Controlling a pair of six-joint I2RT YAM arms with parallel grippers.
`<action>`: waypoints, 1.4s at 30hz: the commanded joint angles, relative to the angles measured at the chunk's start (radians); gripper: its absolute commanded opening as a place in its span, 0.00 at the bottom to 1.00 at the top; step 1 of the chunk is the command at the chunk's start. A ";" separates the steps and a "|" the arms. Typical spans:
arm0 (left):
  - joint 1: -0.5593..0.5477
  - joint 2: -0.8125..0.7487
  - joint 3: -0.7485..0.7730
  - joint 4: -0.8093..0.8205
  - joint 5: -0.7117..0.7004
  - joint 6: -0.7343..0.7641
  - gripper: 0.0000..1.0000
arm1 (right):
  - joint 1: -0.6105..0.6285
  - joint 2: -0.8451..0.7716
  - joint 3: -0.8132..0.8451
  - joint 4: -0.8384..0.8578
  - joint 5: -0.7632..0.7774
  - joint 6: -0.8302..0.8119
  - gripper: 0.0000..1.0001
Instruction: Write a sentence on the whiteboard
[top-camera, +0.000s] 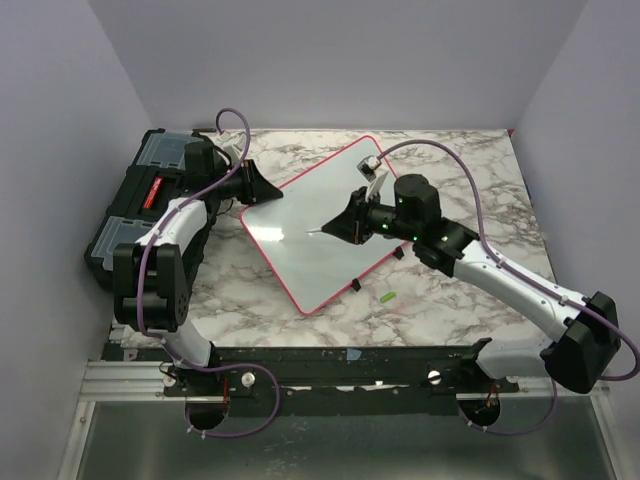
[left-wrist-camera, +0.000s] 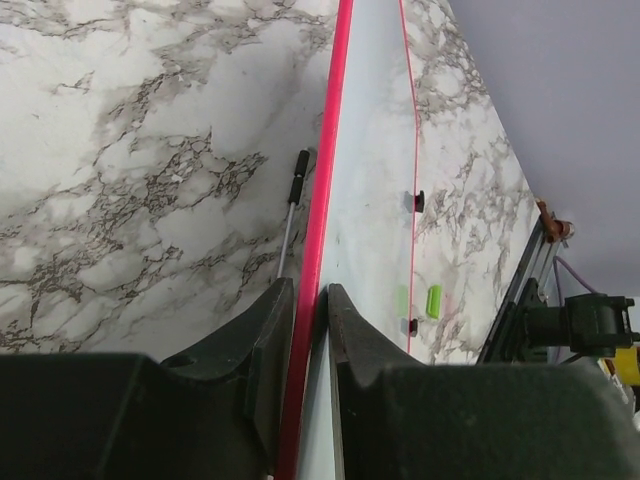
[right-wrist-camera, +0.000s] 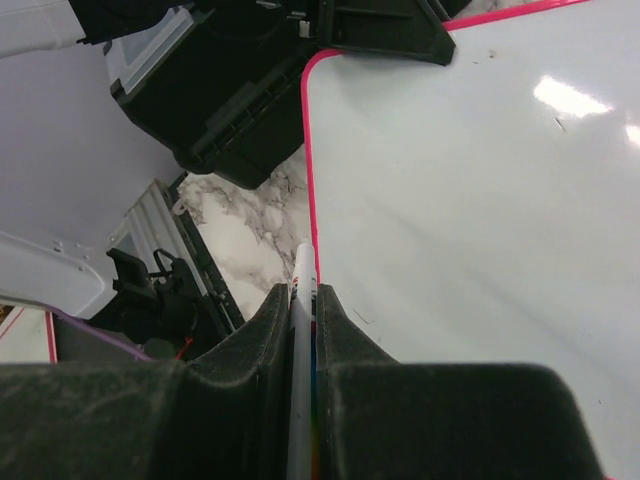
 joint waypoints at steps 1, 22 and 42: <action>-0.003 -0.068 -0.026 0.051 -0.005 0.034 0.00 | 0.092 0.036 0.060 0.022 0.167 -0.088 0.01; -0.041 -0.177 -0.061 0.035 -0.085 0.089 0.00 | 0.279 0.271 0.233 0.085 0.507 -0.165 0.01; -0.062 -0.204 -0.070 0.026 -0.107 0.107 0.00 | 0.295 0.379 0.263 0.143 0.530 -0.166 0.01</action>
